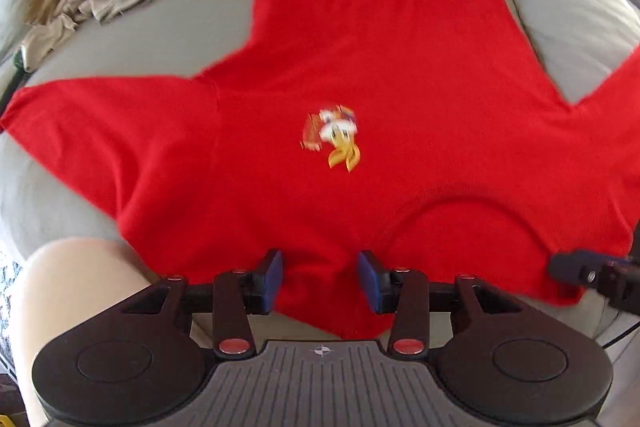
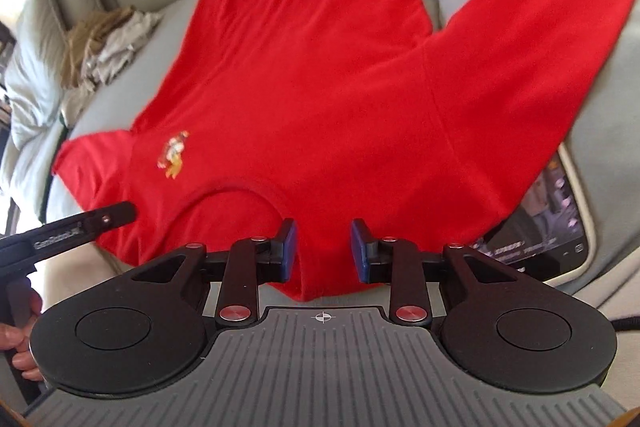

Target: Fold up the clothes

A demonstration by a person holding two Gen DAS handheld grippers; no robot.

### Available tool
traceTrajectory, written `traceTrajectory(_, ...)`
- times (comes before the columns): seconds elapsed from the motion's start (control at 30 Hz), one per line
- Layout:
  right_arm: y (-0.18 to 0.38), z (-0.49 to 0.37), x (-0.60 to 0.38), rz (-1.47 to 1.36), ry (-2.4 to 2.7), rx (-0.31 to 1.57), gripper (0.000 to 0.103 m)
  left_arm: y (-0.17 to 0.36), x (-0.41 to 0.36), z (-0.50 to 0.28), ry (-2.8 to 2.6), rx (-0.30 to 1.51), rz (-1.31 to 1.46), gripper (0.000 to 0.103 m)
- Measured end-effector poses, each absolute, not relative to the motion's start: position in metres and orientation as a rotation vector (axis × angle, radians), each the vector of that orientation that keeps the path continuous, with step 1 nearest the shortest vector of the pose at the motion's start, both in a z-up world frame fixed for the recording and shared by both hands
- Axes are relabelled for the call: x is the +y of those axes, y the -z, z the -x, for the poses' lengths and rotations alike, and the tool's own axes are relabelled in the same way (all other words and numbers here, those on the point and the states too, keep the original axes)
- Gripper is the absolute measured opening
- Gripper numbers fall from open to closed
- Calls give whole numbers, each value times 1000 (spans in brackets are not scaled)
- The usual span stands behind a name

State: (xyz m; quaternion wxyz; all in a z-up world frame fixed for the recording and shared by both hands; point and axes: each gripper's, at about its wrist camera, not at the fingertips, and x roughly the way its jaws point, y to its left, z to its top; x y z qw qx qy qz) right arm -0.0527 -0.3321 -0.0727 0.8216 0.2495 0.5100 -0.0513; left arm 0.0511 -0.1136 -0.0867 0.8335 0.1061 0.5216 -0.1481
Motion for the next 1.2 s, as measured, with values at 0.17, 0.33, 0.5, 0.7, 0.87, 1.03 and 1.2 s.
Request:
traceTrajectory(0.17, 40, 67, -337, -567, 55, 1101, 38, 57, -87, -51, 442, 1165, -113, 42)
traceTrajectory(0.33, -58, 65, -354, -500, 40, 836, 73, -19, -60, -76, 431, 976, -2, 47)
traceTrajectory(0.5, -121, 35, -375, -467, 38, 692, 95, -64, -59, -128, 436, 857, 26, 68)
traceTrajectory(0.7, -110, -49, -416, -463, 147, 732, 99, -29, -78, -241, 379, 839, 1, 67)
traceTrajectory(0.87, -30, -137, -476, -559, 210, 828, 95, 32, -92, -339, 347, 858, 28, 64)
traceTrajectory(1.03, 39, -202, -526, -647, 265, 801, 64, 82, -108, -409, 346, 864, 32, 63)
traceTrajectory(1.2, 85, -253, -570, -738, 321, 743, 61, 115, -125, -456, 337, 855, 33, 61)
